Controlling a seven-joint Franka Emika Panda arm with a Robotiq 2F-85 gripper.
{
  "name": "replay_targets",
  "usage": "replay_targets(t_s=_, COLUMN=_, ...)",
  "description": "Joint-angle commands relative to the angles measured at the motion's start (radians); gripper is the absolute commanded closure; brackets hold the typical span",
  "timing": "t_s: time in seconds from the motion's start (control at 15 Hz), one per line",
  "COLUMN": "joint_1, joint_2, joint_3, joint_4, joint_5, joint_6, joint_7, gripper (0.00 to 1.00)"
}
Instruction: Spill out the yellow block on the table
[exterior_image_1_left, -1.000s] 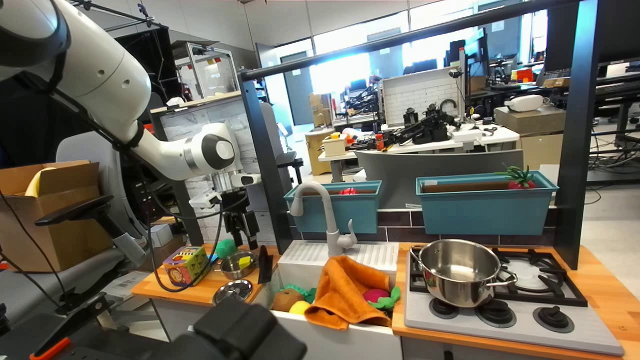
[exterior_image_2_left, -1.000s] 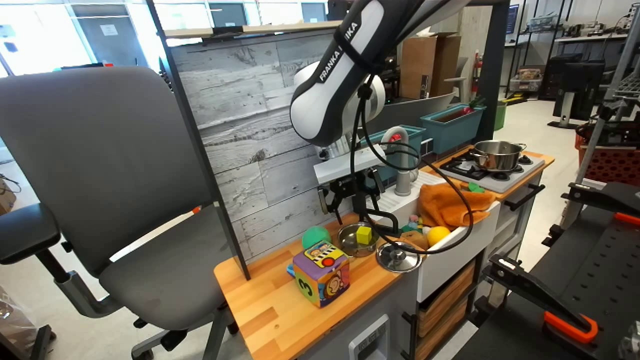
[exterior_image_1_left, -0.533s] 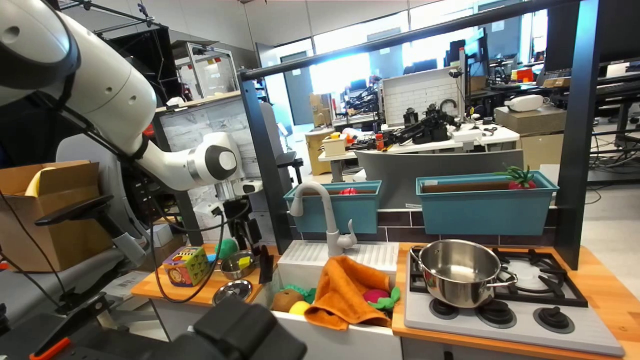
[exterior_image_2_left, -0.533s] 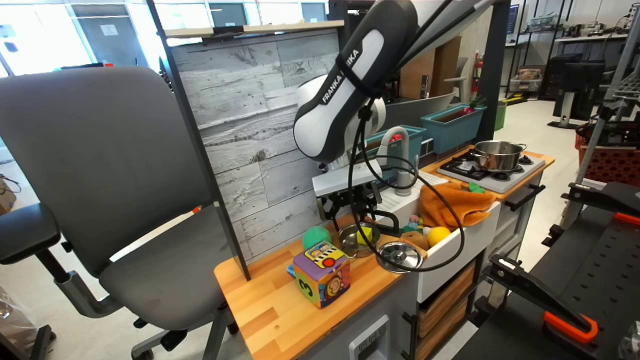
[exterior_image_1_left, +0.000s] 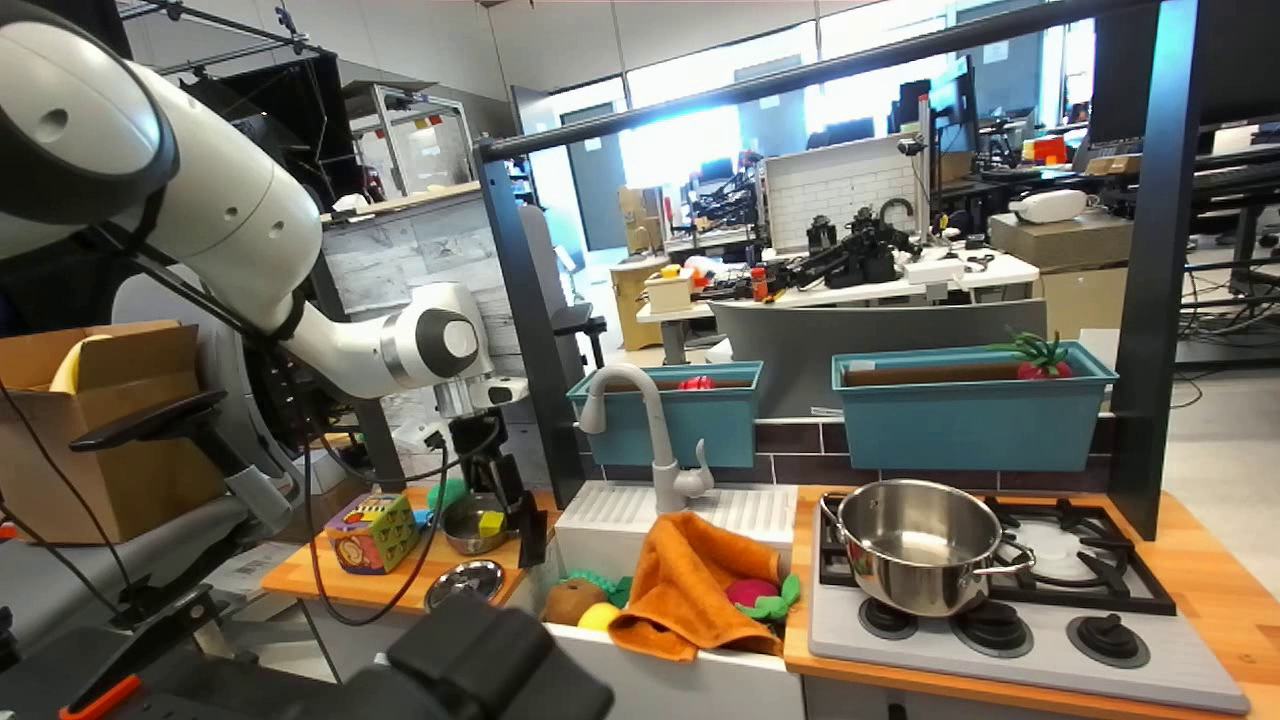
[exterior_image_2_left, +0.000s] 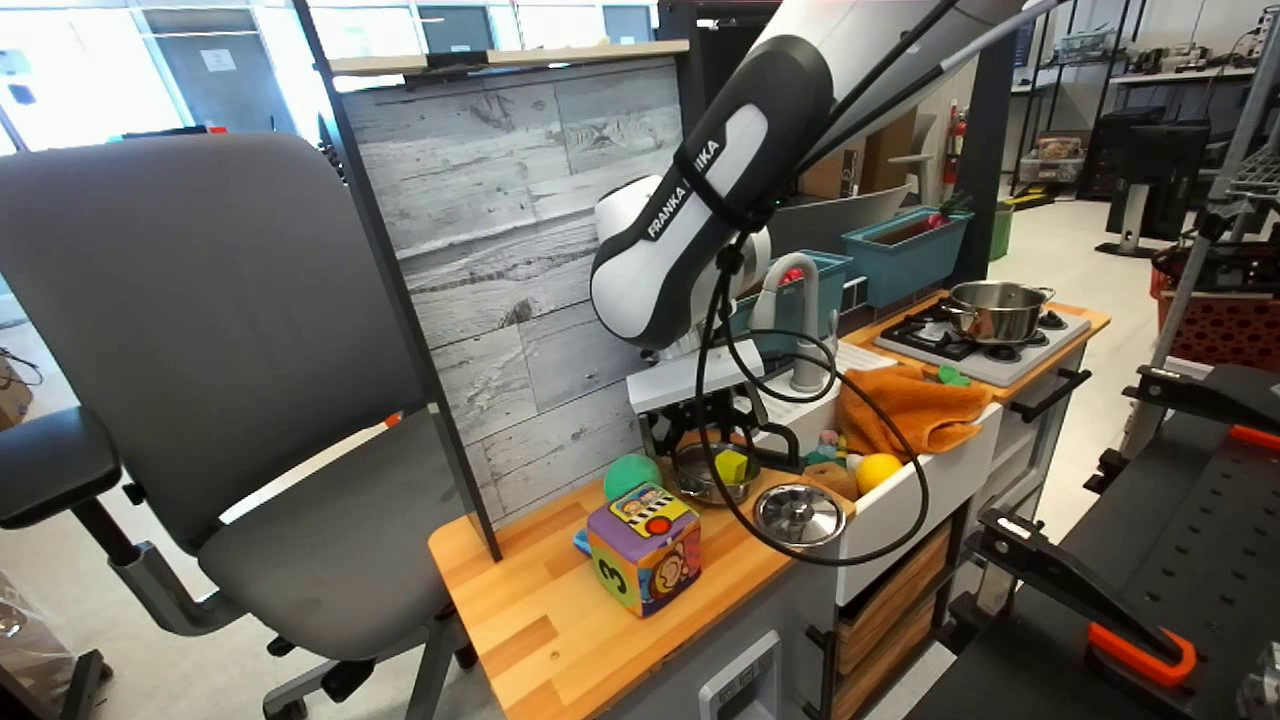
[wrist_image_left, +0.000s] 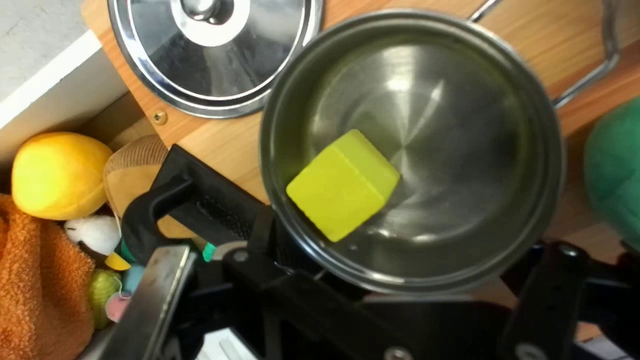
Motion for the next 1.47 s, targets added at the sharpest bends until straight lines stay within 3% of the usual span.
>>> replay_targets(t_s=0.0, joint_1=-0.028, joint_2=0.044, joint_3=-0.017, joint_4=0.067, joint_5=0.009, joint_6=-0.034, joint_7=-0.005, gripper=0.25)
replay_targets(t_s=0.33, joint_1=-0.027, joint_2=0.026, joint_3=-0.014, joint_4=0.048, joint_5=-0.001, joint_6=-0.033, joint_7=-0.004, gripper=0.43)
replay_targets(t_s=0.53, joint_1=-0.028, joint_2=-0.003, joint_3=-0.009, joint_4=0.013, joint_5=0.001, joint_6=-0.018, joint_7=-0.011, gripper=0.73)
replay_targets(t_s=0.8, joint_1=-0.032, joint_2=-0.036, joint_3=-0.002, joint_4=-0.028, joint_5=0.005, joint_6=0.012, joint_7=-0.022, gripper=0.99)
replay_targets(t_s=1.4, joint_1=-0.016, joint_2=-0.180, joint_3=-0.004, joint_4=-0.244, joint_5=-0.012, joint_6=0.244, joint_7=-0.040, gripper=0.99)
